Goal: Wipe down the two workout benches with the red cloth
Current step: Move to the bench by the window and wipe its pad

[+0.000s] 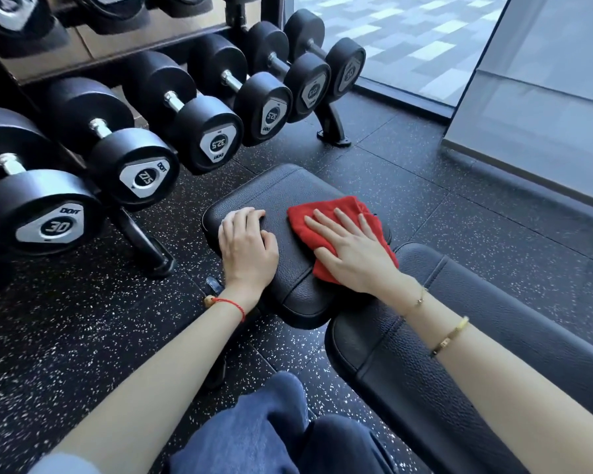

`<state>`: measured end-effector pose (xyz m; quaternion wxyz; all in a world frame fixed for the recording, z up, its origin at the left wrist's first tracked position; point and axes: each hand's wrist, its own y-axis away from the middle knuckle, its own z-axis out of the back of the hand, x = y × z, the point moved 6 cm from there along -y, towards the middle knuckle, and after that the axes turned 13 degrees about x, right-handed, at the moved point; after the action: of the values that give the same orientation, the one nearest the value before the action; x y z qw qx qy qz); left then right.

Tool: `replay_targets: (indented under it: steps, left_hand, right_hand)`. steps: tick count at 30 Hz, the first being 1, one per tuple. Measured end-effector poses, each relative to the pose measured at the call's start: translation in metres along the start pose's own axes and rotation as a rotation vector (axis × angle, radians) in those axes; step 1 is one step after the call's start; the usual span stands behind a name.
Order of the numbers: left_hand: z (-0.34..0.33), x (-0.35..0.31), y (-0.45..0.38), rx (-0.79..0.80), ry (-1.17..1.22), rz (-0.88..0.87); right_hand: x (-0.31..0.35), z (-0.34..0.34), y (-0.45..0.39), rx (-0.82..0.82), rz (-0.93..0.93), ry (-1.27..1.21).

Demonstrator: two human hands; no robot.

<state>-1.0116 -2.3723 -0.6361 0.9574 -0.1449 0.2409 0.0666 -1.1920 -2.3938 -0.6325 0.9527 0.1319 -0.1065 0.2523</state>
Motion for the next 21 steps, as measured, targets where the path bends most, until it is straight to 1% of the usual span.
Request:
replay_targets:
  steps: [3, 6, 8, 10, 13, 15, 18, 21]
  left_hand:
    - [-0.004, -0.002, 0.001, 0.027, -0.023, 0.019]
    - [-0.004, -0.003, 0.002, 0.004, -0.01, 0.036]
    - [-0.003, -0.002, 0.002, -0.006, -0.007, 0.037]
    - [-0.002, 0.0, 0.002, -0.013, 0.008, 0.043]
    - [-0.001, 0.001, 0.002, -0.006, 0.033, 0.056]
    - [-0.001, 0.001, 0.0, 0.023, 0.011, 0.05]
    - [0.003, 0.007, -0.007, 0.077, -0.041, 0.021]
    - [0.015, 0.027, -0.018, 0.064, -0.057, 0.028]
  right_hand:
    - [-0.025, 0.01, -0.016, 0.015, -0.137, -0.037]
    - [-0.024, 0.019, -0.049, 0.039, -0.185, -0.046]
    - [-0.014, 0.021, -0.064, 0.048, -0.168, -0.034]
    - [0.0, 0.019, -0.064, 0.041, -0.113, -0.019]
    - [0.016, 0.009, -0.039, 0.026, 0.027, -0.001]
    - [0.014, 0.006, -0.022, 0.013, 0.079, 0.004]
    - [0.0, 0.009, -0.019, 0.005, 0.052, -0.008]
    - [-0.007, 0.017, -0.047, 0.01, -0.038, -0.037]
